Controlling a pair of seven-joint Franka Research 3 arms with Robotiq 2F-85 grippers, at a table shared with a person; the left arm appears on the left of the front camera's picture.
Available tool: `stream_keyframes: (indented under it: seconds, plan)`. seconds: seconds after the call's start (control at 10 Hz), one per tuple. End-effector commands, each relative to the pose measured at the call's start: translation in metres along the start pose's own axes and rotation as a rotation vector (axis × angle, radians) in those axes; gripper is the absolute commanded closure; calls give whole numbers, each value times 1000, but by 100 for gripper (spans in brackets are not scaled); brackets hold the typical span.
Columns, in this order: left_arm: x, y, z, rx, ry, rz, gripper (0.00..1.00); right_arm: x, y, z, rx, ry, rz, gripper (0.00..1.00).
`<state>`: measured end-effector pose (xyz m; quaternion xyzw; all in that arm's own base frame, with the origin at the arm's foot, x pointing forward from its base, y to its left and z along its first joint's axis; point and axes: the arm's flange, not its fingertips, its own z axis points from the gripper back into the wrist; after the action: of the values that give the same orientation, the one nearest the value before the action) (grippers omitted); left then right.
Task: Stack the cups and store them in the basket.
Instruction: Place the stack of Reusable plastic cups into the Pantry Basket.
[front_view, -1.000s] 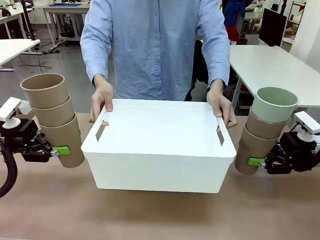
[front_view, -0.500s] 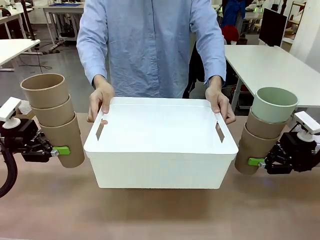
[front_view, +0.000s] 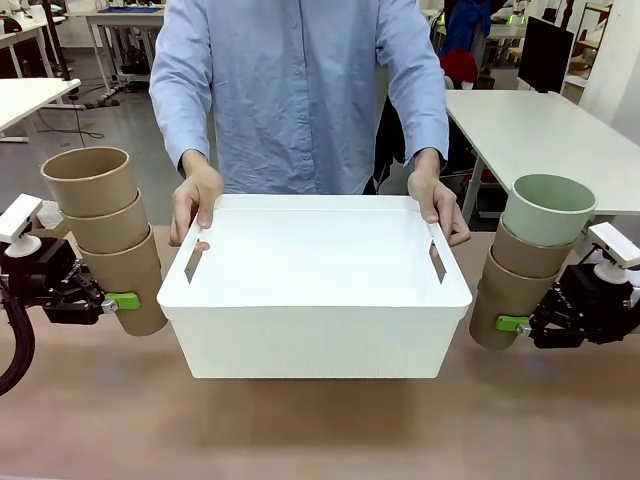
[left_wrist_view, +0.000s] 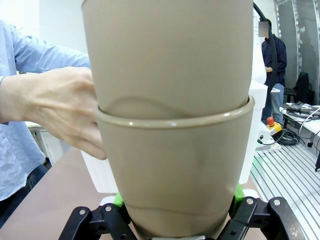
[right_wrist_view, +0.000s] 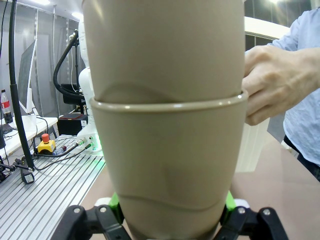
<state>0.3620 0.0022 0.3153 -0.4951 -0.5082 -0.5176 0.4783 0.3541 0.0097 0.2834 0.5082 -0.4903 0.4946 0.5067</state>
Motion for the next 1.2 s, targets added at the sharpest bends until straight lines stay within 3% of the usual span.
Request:
stream_keyframes:
  seconds: [0.0,1.1]
  plan:
    - [3,0,0,-3,-5,-9,15,4,-3,-3,-16,-13,10,17]
    - [3,0,0,-3,-5,-9,15,4,-3,-3,-16,-13,10,17]
